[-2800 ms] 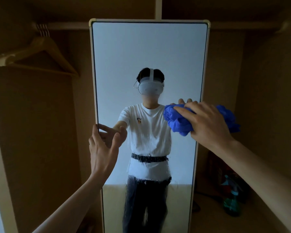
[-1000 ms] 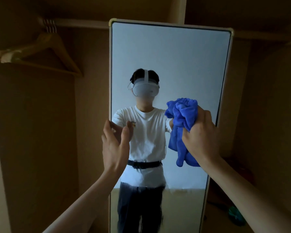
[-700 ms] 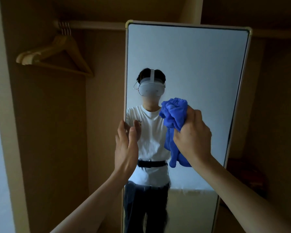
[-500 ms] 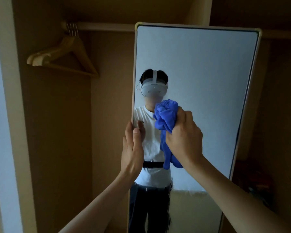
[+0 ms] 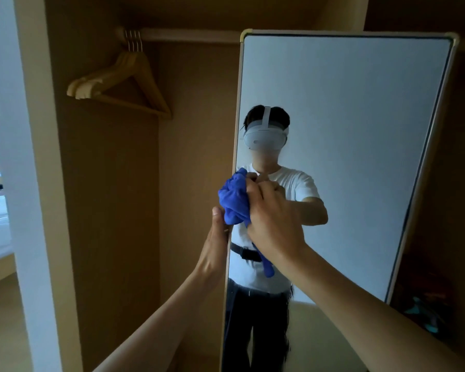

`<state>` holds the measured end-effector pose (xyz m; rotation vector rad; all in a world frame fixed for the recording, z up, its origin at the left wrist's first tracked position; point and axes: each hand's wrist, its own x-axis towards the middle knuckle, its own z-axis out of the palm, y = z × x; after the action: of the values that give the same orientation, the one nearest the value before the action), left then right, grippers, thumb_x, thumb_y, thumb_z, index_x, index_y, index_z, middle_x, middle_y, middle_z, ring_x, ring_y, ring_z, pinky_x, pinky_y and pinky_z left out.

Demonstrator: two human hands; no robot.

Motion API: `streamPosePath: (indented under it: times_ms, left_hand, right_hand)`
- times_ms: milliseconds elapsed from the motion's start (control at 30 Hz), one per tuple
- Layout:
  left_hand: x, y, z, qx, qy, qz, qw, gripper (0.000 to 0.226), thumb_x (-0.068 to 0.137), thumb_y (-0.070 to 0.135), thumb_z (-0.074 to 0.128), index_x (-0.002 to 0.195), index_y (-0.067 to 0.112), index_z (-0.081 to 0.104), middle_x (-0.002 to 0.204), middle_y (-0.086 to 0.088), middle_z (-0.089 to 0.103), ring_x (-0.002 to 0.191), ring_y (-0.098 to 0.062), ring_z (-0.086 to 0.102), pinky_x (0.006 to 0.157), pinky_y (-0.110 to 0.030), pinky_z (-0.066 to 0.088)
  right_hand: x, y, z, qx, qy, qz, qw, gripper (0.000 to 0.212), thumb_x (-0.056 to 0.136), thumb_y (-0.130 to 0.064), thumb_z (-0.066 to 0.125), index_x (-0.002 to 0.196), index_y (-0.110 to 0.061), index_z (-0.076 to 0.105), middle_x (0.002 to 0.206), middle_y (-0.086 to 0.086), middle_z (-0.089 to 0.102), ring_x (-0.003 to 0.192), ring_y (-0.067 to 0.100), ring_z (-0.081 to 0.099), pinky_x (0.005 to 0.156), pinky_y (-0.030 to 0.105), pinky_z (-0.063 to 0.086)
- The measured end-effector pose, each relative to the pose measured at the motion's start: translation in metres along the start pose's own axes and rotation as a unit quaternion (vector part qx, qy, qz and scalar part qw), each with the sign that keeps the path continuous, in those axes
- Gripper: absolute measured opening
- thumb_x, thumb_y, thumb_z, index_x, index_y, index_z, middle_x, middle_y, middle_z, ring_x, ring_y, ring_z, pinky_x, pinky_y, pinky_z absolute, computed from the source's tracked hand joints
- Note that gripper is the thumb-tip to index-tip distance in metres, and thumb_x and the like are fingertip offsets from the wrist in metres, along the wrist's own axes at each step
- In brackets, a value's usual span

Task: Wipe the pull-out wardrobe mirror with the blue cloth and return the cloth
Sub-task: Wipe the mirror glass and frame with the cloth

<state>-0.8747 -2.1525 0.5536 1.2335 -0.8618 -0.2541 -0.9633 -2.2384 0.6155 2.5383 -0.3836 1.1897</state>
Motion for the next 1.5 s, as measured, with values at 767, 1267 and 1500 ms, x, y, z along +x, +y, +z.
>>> streamPosePath:
  times_ms: [767,1267,1500]
  left_hand:
    - [-0.004,-0.023,-0.022,-0.111,-0.019,-0.072,0.991,0.072,0.102,0.063,0.009,0.107,0.029,0.072,0.103,0.006,0.078,0.103,-0.007,0.072,0.075,-0.015,0.056]
    - [-0.021,-0.037,-0.017,0.011,0.012,-0.061,0.998,0.046,0.105,0.060,0.022,0.120,0.047,0.063,0.117,0.021,0.070,0.111,0.004,0.064,0.106,-0.033,0.048]
    - [-0.034,-0.059,-0.024,0.061,-0.032,-0.096,0.993,0.057,0.104,0.062,0.013,0.127,0.041,0.061,0.132,0.002,0.067,0.125,-0.020,0.061,0.112,-0.051,0.042]
  right_hand:
    - [-0.060,-0.010,0.031,-0.120,-0.026,-0.108,0.987,0.047,0.088,-0.015,0.060,0.135,-0.013,0.051,0.121,0.011,0.060,0.100,0.031,0.057,0.082,0.044,0.047]
    - [-0.087,-0.006,0.037,-0.115,-0.125,-0.174,0.970,0.038,0.089,-0.024,0.061,0.126,-0.021,0.052,0.114,0.003,0.058,0.098,0.026,0.055,0.082,0.039,0.046]
    - [-0.039,0.019,-0.007,-0.154,-0.046,-0.118,0.980,0.046,0.085,-0.008,0.058,0.130,-0.020,0.055,0.130,0.014,0.056,0.107,0.036,0.054,0.080,0.045,0.042]
